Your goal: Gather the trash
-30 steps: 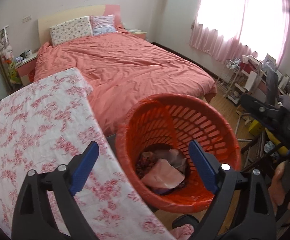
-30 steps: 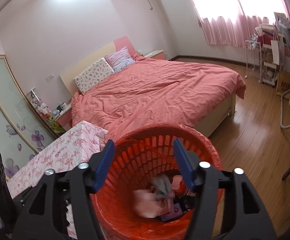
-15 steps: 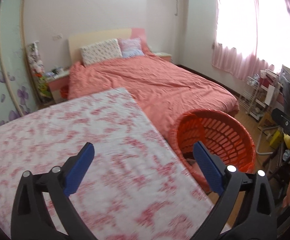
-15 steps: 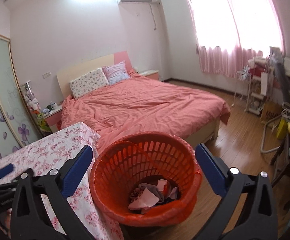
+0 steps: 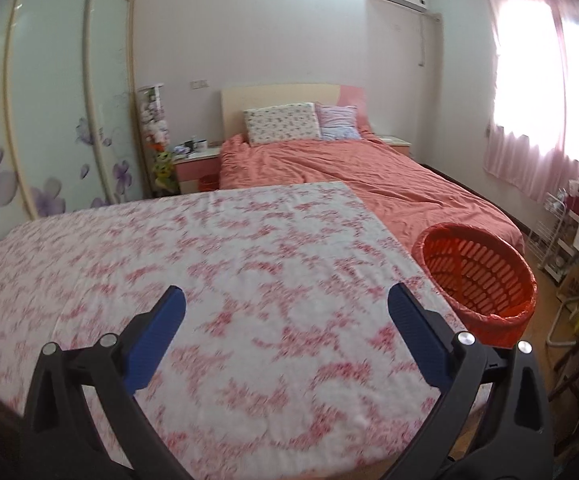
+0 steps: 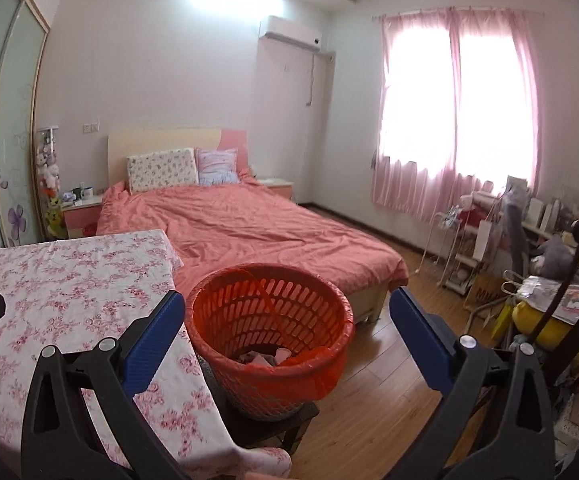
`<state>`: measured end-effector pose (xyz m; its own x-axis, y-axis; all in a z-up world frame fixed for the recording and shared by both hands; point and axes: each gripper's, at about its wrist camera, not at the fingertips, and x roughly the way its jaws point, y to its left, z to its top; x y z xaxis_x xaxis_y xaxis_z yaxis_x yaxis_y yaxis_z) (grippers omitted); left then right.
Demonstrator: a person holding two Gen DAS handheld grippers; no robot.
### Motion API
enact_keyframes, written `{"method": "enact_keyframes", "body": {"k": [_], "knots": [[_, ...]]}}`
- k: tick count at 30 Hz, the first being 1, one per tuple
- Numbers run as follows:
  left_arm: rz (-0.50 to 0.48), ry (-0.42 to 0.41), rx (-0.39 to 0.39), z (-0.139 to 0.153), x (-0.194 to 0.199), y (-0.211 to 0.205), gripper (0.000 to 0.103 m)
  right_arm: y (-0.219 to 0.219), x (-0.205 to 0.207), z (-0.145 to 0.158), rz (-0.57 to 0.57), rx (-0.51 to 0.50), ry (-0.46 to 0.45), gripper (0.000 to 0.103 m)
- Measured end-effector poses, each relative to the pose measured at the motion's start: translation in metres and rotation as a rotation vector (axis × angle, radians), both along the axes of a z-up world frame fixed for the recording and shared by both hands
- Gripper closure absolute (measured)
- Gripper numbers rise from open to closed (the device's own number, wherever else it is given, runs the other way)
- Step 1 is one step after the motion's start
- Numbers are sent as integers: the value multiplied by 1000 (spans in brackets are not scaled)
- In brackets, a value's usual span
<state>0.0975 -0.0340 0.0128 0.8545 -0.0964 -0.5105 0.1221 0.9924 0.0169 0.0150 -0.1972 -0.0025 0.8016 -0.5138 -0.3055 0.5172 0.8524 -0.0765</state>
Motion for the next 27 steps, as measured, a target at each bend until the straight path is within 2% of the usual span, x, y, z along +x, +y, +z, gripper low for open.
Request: {"method": "enact_keyframes", "body": {"k": [6, 11, 17, 27], "knots": [[69, 20, -59, -13, -34, 28, 4, 16, -13, -12, 11, 60, 38, 2], [119, 35, -54, -21, -53, 38, 4, 16, -17, -18, 42, 147, 77, 2], [127, 15, -25, -21, -68, 36, 4, 34, -17, -25, 46, 110, 130, 2], [96, -18, -6, -12, -75, 24, 4, 31, -22, -30, 28, 160, 170, 2]]}}
